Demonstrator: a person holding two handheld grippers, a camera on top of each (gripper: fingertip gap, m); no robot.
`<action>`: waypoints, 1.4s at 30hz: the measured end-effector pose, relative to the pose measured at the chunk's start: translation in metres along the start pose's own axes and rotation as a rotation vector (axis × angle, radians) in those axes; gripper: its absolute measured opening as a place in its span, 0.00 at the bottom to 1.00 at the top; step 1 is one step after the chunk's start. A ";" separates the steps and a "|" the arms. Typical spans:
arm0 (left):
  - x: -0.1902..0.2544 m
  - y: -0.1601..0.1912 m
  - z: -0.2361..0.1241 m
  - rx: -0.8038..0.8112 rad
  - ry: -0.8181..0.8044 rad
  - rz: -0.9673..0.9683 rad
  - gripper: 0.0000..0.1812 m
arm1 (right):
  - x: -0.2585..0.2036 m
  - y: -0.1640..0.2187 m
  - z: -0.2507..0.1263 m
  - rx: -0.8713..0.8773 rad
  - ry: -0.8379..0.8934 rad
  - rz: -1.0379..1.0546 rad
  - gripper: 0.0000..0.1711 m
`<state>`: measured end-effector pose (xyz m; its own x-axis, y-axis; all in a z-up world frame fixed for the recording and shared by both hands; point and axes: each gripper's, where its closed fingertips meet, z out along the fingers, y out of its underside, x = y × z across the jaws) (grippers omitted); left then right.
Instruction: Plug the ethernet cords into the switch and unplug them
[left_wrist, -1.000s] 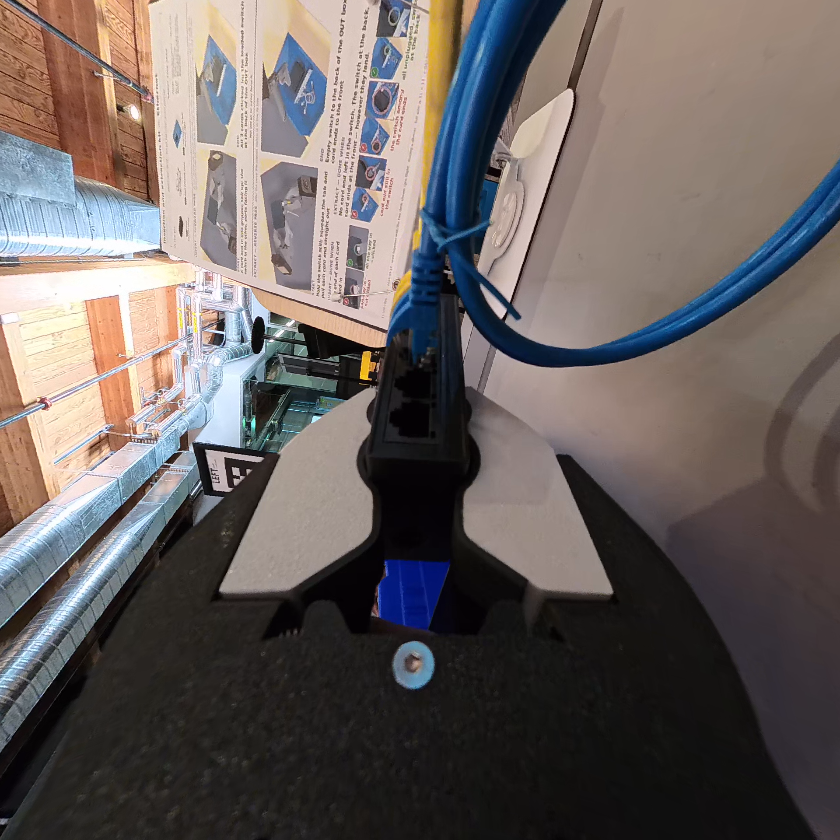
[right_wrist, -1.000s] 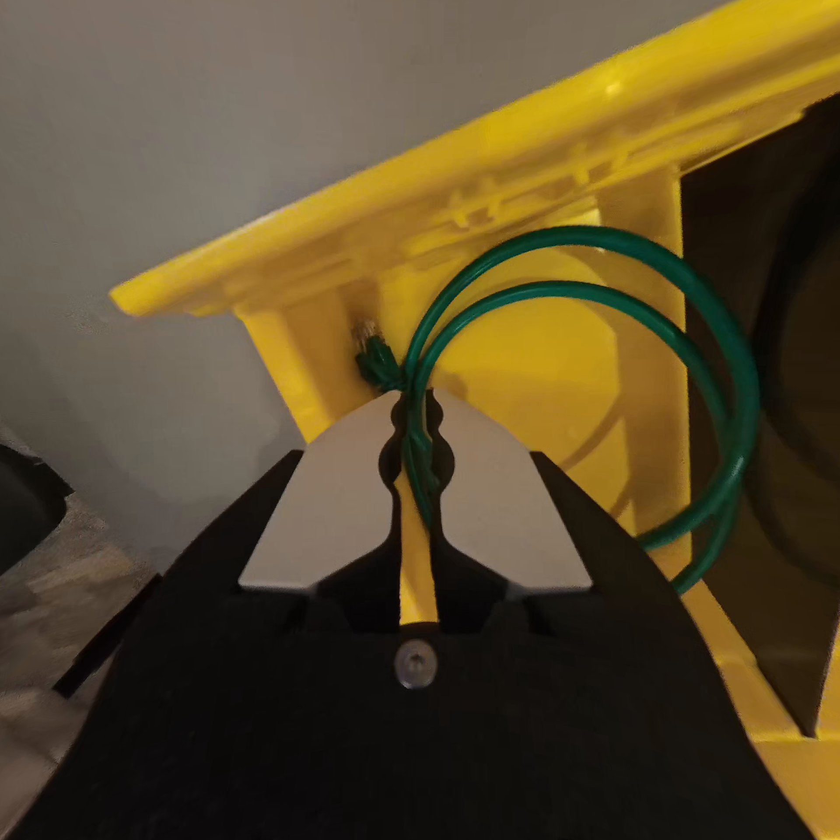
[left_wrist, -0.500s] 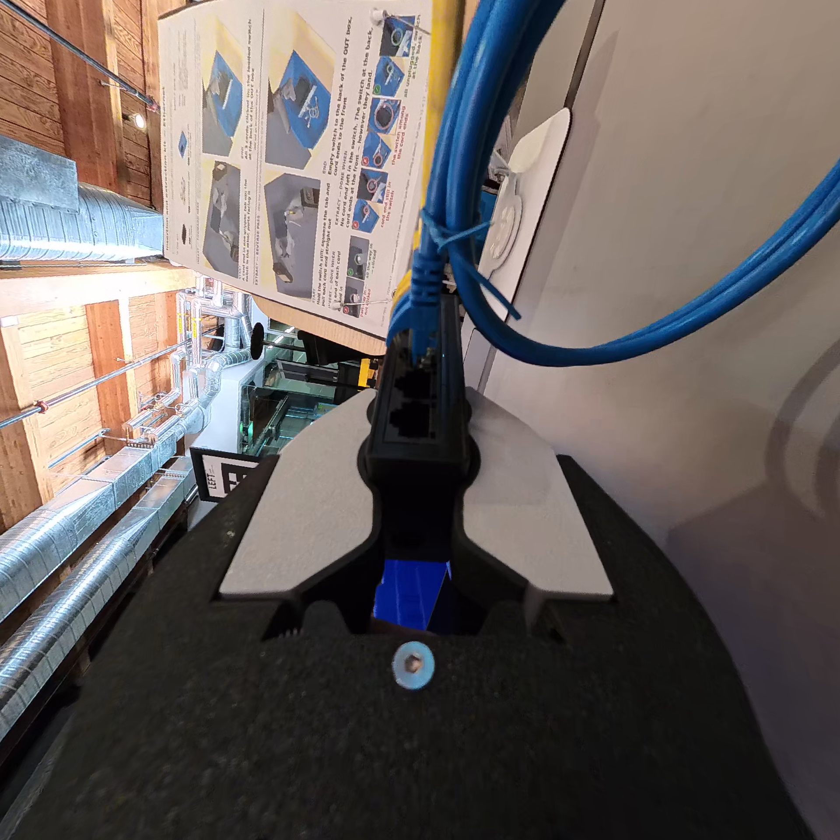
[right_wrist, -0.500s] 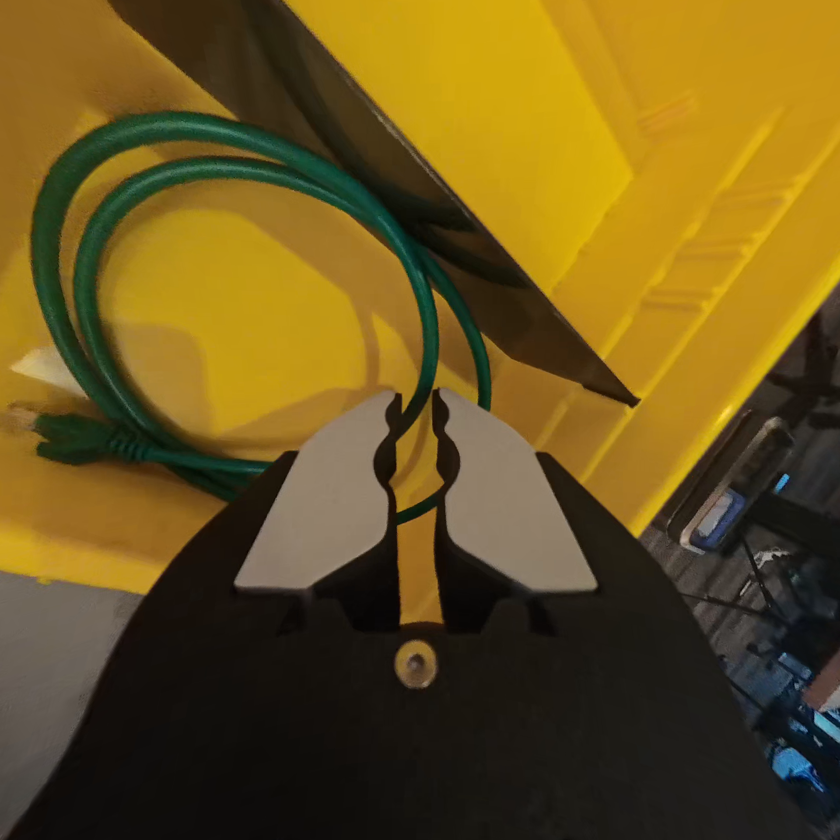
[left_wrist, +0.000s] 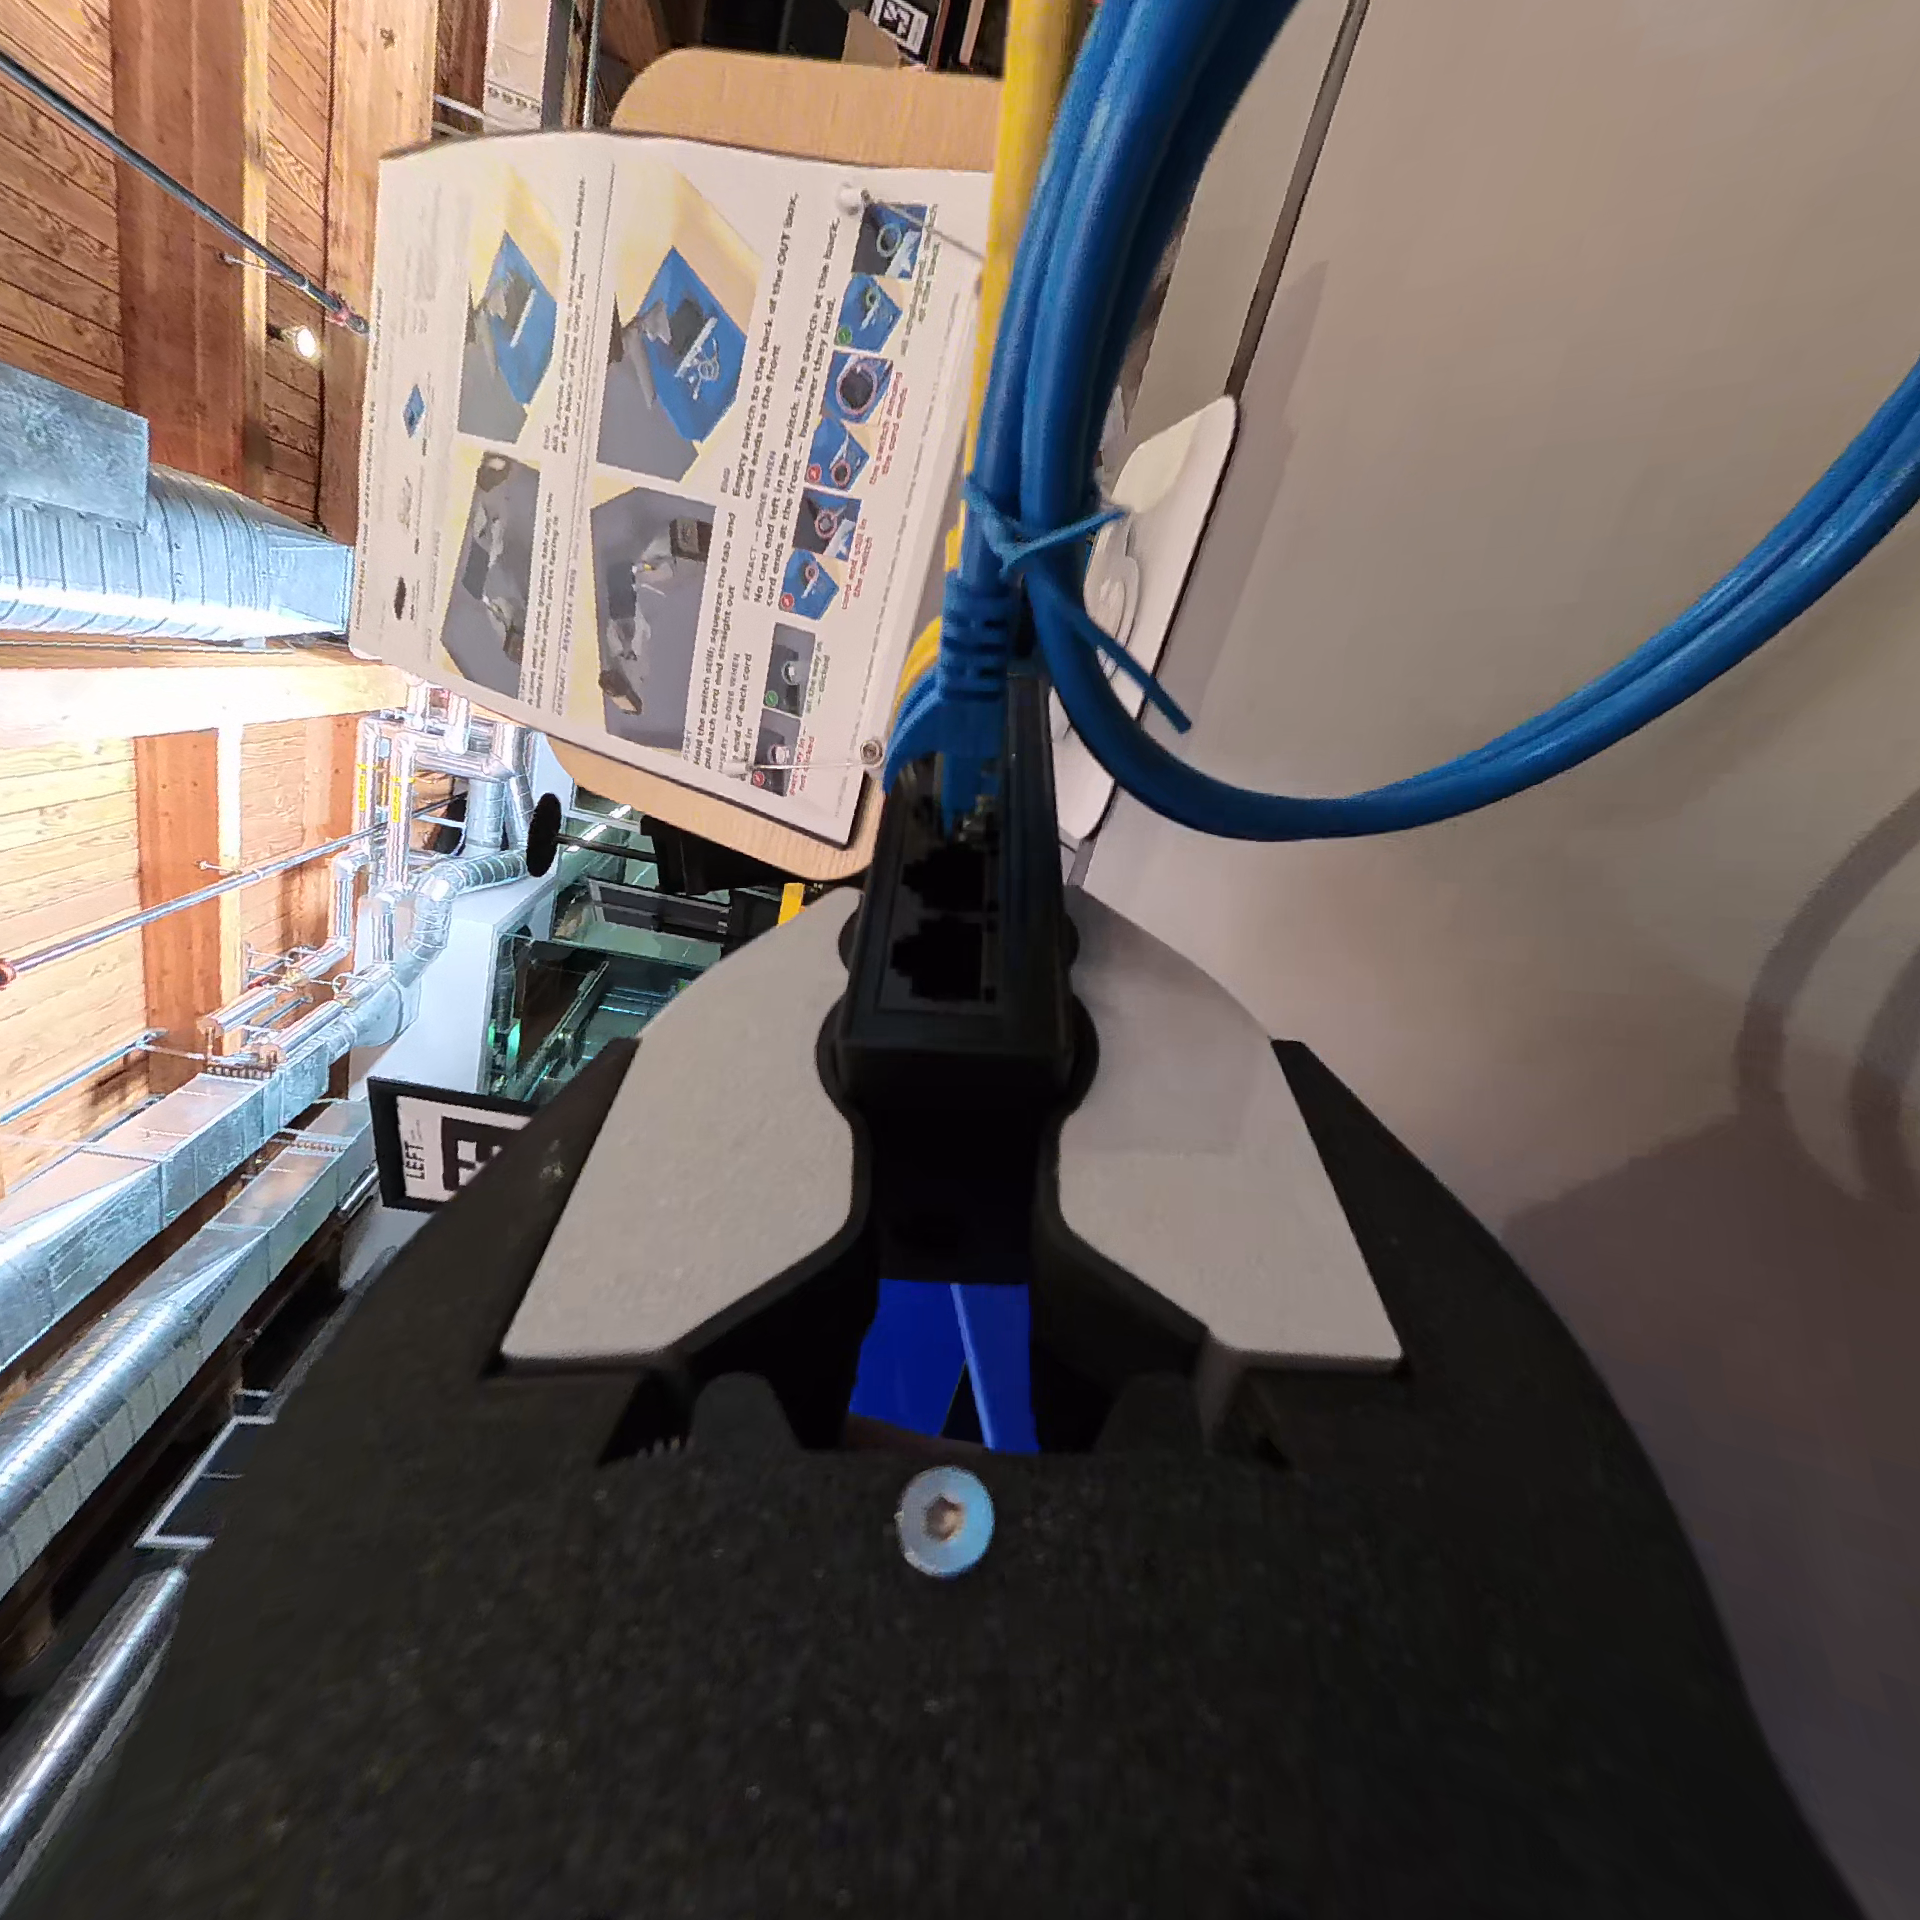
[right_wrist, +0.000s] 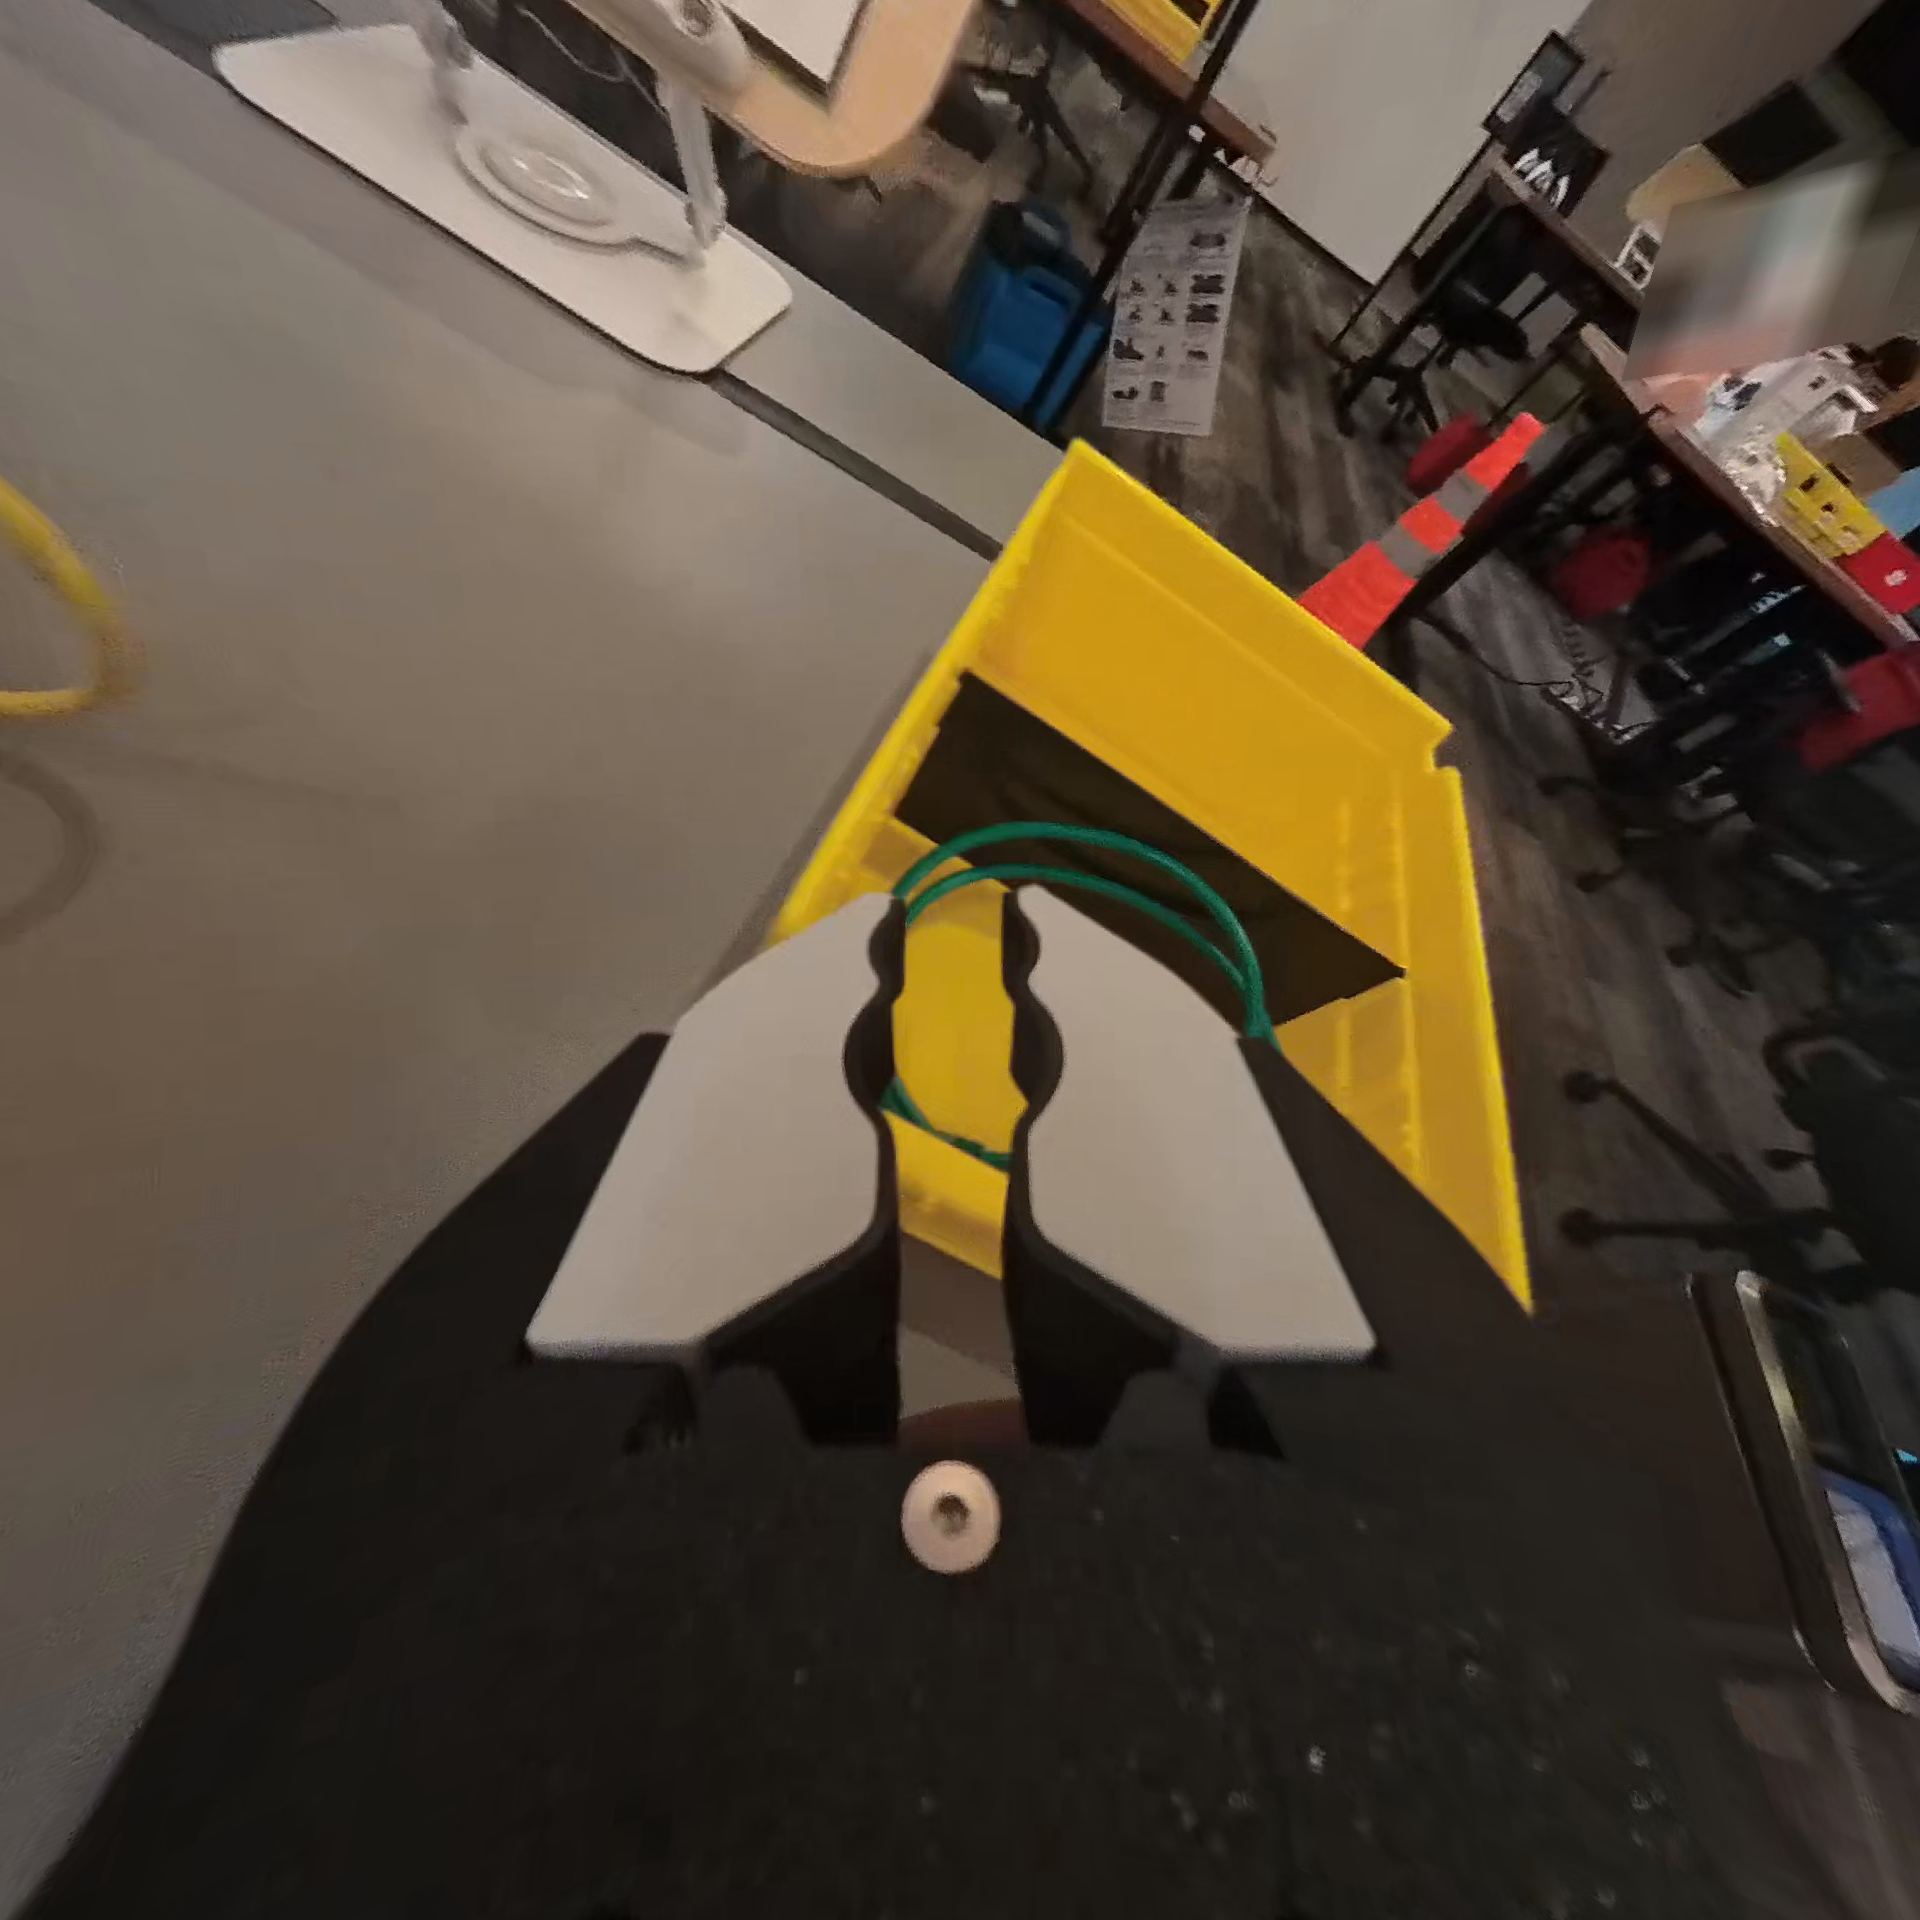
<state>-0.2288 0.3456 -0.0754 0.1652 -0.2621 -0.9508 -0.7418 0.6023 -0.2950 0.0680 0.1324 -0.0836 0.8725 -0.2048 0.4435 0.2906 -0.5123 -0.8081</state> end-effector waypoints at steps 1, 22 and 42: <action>0.002 -0.002 0.000 0.004 0.002 0.005 0.16 | 0.015 0.007 0.008 -0.024 0.024 0.005 0.09; 0.008 -0.009 -0.004 0.017 0.013 0.041 0.16 | 0.097 0.138 0.121 -0.730 -0.050 -0.052 0.00; 0.012 -0.121 -0.073 0.736 0.525 -0.402 0.16 | -0.191 -0.138 -0.050 0.603 -1.141 -0.457 0.17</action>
<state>-0.1845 0.2150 -0.0443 -0.1246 -0.7438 -0.6567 -0.0746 0.6670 -0.7413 -0.1582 0.2001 -0.0375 0.4043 0.8281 0.3884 0.5058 0.1513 -0.8493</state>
